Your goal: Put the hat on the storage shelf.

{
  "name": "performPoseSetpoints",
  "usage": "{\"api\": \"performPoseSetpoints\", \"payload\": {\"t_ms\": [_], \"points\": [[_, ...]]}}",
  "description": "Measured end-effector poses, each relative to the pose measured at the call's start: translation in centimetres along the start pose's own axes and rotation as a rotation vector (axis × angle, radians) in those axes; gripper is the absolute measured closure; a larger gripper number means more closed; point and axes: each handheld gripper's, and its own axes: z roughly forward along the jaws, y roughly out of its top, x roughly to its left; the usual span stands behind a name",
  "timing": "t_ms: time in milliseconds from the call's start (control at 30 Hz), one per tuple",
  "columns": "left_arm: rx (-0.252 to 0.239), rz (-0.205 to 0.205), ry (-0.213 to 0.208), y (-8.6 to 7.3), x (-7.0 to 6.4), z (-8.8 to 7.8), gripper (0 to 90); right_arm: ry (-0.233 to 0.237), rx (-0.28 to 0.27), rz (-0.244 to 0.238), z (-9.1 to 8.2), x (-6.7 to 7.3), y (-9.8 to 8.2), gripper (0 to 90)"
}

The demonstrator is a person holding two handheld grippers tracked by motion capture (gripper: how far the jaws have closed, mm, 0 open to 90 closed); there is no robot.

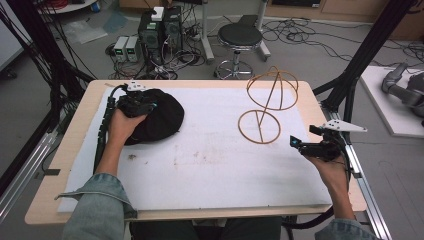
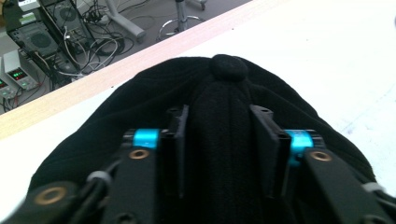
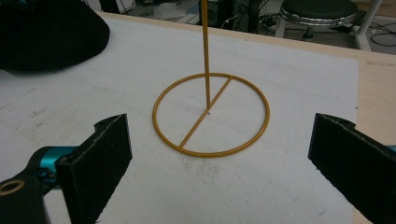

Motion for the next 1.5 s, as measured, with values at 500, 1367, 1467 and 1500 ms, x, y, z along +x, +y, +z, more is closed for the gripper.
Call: {"api": "performPoseSetpoints", "payload": {"t_ms": [500, 1367, 1467, 1500], "points": [[-0.037, 0.054, -0.022, 0.9, 0.0, -1.6, 80.9, 0.0, -0.003, 0.005, -0.1, -0.1, 0.0, 5.7], [-0.221, 0.064, -0.119, 4.9, 0.1, -6.4, 81.0, 0.0, -0.007, 0.008, -0.2, -0.2, 0.0, 5.7], [-0.238, 0.076, -0.131, 5.7, -0.1, -6.8, 81.0, 0.003, -0.009, 0.006, -0.2, -0.2, 0.0, 5.7], [-0.242, 0.084, -0.134, 6.0, -0.1, -6.8, 81.0, 0.002, -0.009, 0.006, -0.2, -0.3, 0.0, 5.7]]}}
